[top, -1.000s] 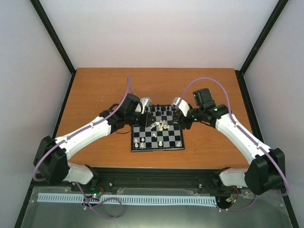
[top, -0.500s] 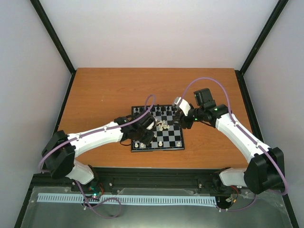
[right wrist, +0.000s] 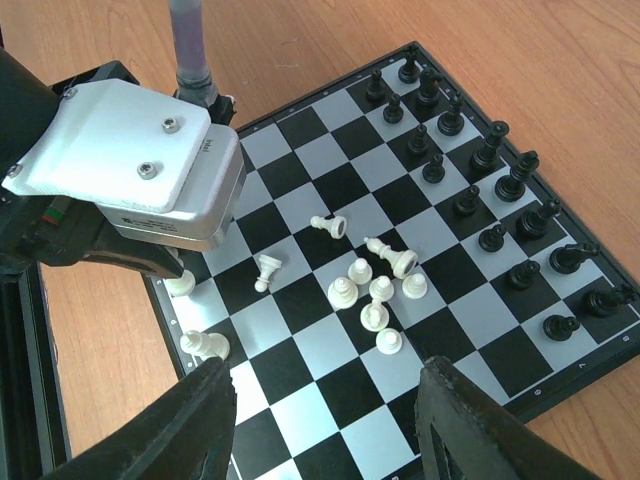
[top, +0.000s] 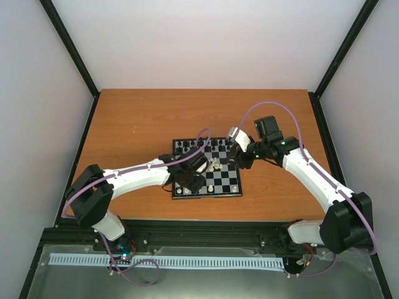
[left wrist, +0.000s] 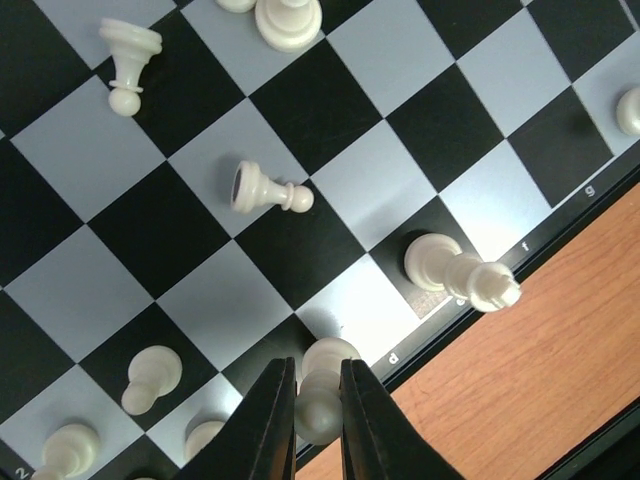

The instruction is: Set up the chess pieces on the board

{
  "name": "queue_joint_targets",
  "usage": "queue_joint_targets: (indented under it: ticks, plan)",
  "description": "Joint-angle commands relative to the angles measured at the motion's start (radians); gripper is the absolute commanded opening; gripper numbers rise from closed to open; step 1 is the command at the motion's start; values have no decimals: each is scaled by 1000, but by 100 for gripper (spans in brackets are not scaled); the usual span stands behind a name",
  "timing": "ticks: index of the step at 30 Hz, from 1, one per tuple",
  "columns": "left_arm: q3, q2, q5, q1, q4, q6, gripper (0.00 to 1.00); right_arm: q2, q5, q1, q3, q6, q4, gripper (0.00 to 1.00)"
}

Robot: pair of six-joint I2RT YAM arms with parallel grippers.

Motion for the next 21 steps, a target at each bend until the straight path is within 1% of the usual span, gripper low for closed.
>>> queue_joint_targets:
  ticks: [1, 7, 16, 18, 20, 21]
  plan:
    - [30, 7, 41, -13, 50, 13, 14, 10, -6, -9, -11, -14, 5, 51]
    - [36, 30, 66, -17, 75, 11, 15, 11, -7, -12, -12, -17, 4, 51]
    - [46, 58, 48, -23, 76, 9, 17, 15, -13, -12, -12, -21, 1, 51]
    - [46, 60, 50, -22, 77, 8, 19, 17, -13, -12, -13, -21, -1, 51]
    - [48, 62, 49, -23, 76, 6, 27, 17, -16, -13, -12, -23, -2, 51]
    - [50, 63, 51, -23, 74, 5, 29, 19, -16, -12, -13, -24, -3, 51]
